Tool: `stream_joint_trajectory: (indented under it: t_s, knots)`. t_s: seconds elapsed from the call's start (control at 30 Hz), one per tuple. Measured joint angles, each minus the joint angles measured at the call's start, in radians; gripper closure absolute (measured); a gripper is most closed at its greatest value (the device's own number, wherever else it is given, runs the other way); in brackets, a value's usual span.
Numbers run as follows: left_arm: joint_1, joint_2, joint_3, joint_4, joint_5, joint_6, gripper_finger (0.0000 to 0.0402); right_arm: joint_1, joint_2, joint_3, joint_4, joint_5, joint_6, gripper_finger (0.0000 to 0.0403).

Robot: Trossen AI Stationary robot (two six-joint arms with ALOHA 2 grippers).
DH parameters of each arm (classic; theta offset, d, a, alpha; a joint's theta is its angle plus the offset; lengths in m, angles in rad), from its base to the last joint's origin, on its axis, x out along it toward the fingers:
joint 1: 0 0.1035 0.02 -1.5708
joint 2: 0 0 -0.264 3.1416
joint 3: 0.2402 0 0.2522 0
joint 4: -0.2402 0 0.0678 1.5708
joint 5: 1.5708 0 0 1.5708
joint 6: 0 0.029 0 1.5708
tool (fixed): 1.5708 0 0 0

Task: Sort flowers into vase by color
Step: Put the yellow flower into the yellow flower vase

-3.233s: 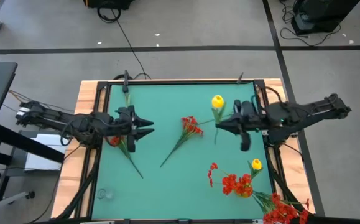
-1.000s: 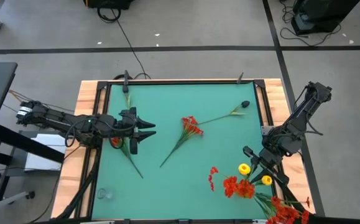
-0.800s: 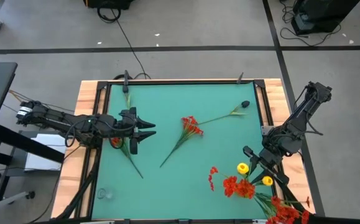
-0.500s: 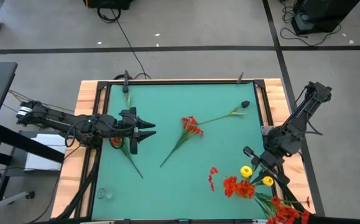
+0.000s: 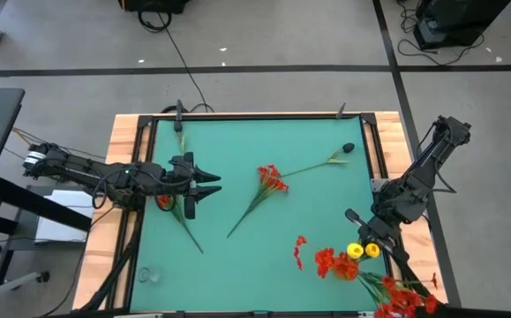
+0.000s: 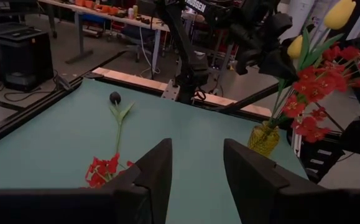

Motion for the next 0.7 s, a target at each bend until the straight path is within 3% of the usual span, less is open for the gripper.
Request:
stream_joint_trajectory:
  t_s: [0.2, 0.5, 0.7]
  knots:
    - [0.000, 0.000, 0.000, 0.000, 0.000, 0.000, 0.0253, 0.000, -0.006, 0.000, -0.005, -0.002, 0.088, 0.0343]
    - [0.000, 0.000, 0.000, 0.000, 0.000, 0.000, 0.0253, 0.000, -0.031, 0.000, -0.007, 0.031, -0.007, 0.0229]
    - [0.000, 0.000, 0.000, 0.000, 0.000, 0.000, 0.0253, 0.000, -0.071, 0.000, -0.005, 0.026, -0.066, 0.0210]
